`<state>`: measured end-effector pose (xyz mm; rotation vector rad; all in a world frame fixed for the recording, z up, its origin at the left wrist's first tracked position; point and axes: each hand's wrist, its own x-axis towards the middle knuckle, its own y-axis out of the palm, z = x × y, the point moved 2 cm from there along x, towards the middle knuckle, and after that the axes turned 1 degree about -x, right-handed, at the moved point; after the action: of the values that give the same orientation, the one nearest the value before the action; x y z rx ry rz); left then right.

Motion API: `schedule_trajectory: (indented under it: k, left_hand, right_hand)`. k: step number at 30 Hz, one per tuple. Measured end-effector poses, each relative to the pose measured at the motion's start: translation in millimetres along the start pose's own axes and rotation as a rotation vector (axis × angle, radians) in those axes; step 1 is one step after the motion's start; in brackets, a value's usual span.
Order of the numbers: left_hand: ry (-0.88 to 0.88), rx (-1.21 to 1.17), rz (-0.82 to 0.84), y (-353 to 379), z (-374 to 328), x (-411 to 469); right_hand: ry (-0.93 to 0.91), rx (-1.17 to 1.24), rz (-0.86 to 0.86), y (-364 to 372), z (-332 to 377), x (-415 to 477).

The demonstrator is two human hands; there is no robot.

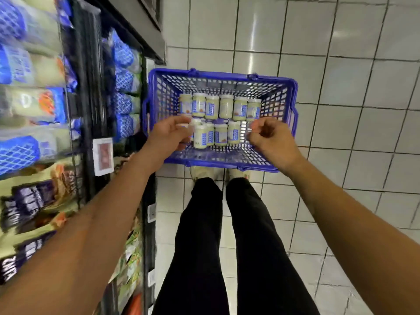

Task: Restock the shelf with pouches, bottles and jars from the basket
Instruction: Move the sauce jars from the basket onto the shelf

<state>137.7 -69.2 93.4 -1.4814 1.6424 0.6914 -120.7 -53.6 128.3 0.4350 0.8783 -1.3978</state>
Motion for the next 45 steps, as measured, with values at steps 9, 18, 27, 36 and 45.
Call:
schedule_trajectory:
  k: [9, 18, 27, 36, 45]
  left_hand:
    - [-0.207, 0.222, -0.076, 36.0, 107.9, 142.9]
    - [-0.258, 0.447, -0.111, 66.5, 168.5, 229.7]
    - [-0.228, 0.528, -0.192, 83.9, 189.8, 254.2]
    - [-0.127, 0.457, -0.197, 88.2, 200.5, 263.7]
    - [-0.08, 0.358, -0.055, 85.0, 186.2, 248.4]
  right_hand:
    - [0.179, -0.096, 0.037, 43.3, -135.8, 141.6]
    - [0.281, -0.236, 0.039, 77.5, -221.8, 239.4]
    - [0.367, -0.205, -0.067, 95.8, -260.7, 269.7]
    - [0.357, -0.136, -0.148, 88.0, -280.8, 283.6]
    - [0.243, -0.049, -0.033, 72.0, -267.7, 254.5]
